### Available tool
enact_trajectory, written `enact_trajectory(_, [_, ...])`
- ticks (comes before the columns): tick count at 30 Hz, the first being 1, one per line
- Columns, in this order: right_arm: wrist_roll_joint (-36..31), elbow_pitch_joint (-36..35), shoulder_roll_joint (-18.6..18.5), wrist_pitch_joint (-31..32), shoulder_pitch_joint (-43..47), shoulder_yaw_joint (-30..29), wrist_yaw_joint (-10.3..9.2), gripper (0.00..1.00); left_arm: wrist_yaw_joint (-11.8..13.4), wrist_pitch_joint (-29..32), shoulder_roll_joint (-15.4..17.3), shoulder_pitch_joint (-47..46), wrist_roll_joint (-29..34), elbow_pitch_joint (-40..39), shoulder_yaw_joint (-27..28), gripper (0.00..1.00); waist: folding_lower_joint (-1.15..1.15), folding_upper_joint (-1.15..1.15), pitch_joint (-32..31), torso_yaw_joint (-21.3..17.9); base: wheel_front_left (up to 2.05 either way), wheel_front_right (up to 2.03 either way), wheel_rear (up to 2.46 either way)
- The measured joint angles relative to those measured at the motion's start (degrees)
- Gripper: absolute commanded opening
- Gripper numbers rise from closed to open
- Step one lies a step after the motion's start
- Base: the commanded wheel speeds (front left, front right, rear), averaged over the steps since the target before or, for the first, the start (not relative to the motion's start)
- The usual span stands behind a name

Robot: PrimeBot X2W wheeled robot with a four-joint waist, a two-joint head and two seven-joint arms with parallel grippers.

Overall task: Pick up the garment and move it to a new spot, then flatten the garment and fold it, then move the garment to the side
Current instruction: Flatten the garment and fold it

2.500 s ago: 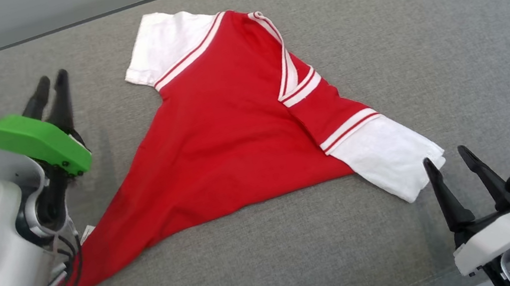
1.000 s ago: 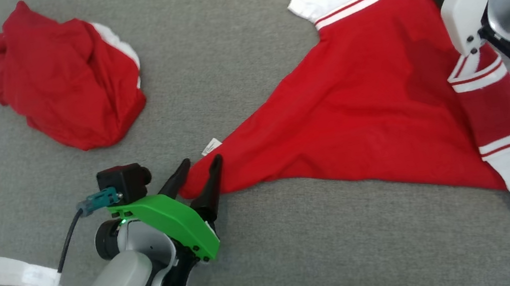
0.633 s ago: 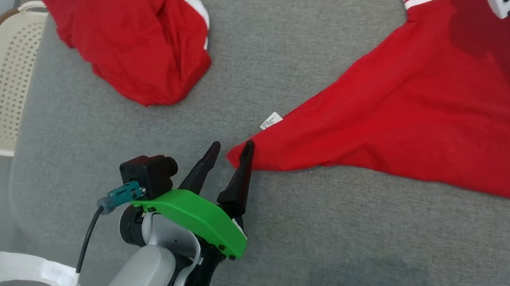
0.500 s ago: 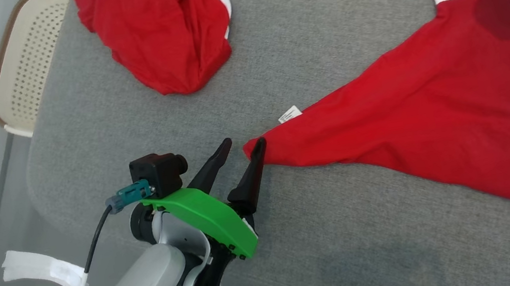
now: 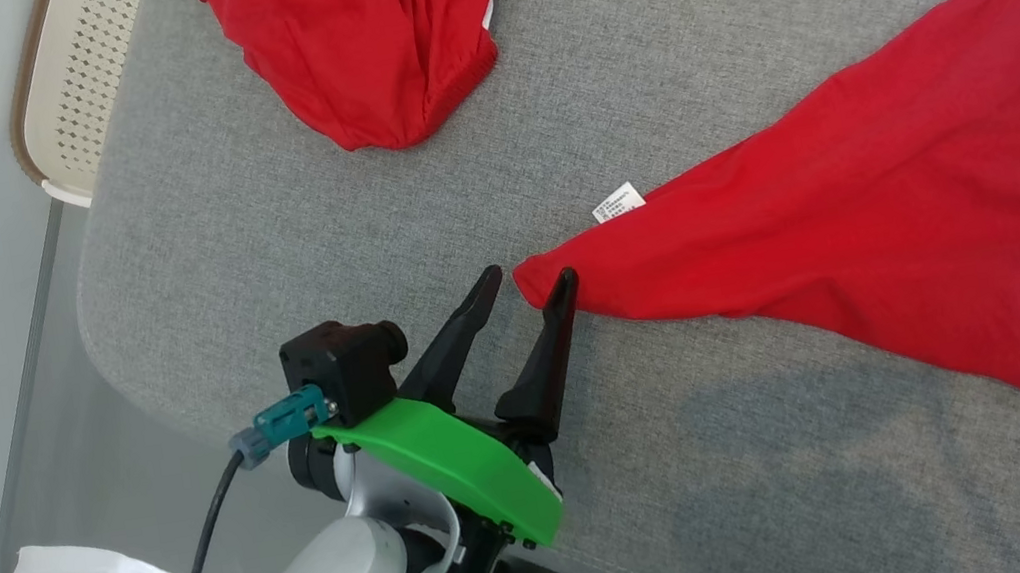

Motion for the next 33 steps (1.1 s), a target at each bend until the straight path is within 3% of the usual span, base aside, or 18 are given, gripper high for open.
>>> enact_trajectory(6, [2.2, 1.5, -0.4, 2.6, -2.4, 0.4, 0.00, 1.00, 1.6, 0.8, -0.5, 0.1, 0.7, -1.8, -1.5, 1.00, 0.00, 0.00, 0.9, -0.1, -0.08, -0.08, -0.08])
enact_trajectory(16, [9.9, -1.7, -0.3, 13.6, -5.2, 6.5, -0.01, 1.00, 2.1, 0.4, -0.8, 0.5, 0.6, -2.3, -1.1, 1.00, 0.00, 0.00, 0.5, -0.2, -0.01, -0.01, -0.01])
enact_trajectory(29, [12.8, -4.5, -4.0, 16.8, -5.6, 12.3, -0.04, 1.00, 2.1, -0.4, -1.4, 0.8, 0.5, -2.2, -1.1, 1.00, -0.01, 0.00, 1.3, -0.2, -0.02, -0.02, -0.02])
enact_trajectory(30, [13.2, -5.2, -4.4, 17.0, -5.4, 13.0, -0.04, 0.76, 2.1, -0.4, -1.5, 0.8, 0.5, -2.2, -1.1, 1.00, -0.01, 0.00, 1.4, -0.2, -0.03, -0.03, -0.03])
enact_trajectory(31, [13.6, -6.0, -4.8, 17.0, -5.1, 13.8, -0.04, 0.25, 2.1, -0.4, -1.6, 0.8, 0.5, -2.2, -1.1, 1.00, -0.01, 0.00, 1.4, -0.2, -0.02, -0.02, -0.02])
enact_trajectory(32, [14.1, -7.0, -5.2, 16.9, -4.8, 14.6, -0.03, 0.00, 2.1, -0.4, -1.7, 0.8, 0.5, -2.2, -1.1, 1.00, -0.01, 0.00, 1.4, -0.2, -0.02, -0.02, -0.02])
enact_trajectory(33, [14.8, -7.7, -5.4, 16.7, -4.6, 15.3, -0.03, 0.00, 2.1, -0.4, -1.7, 0.8, 0.5, -2.1, -1.1, 1.00, -0.01, 0.00, 1.4, -0.2, 0.00, 0.00, 0.00])
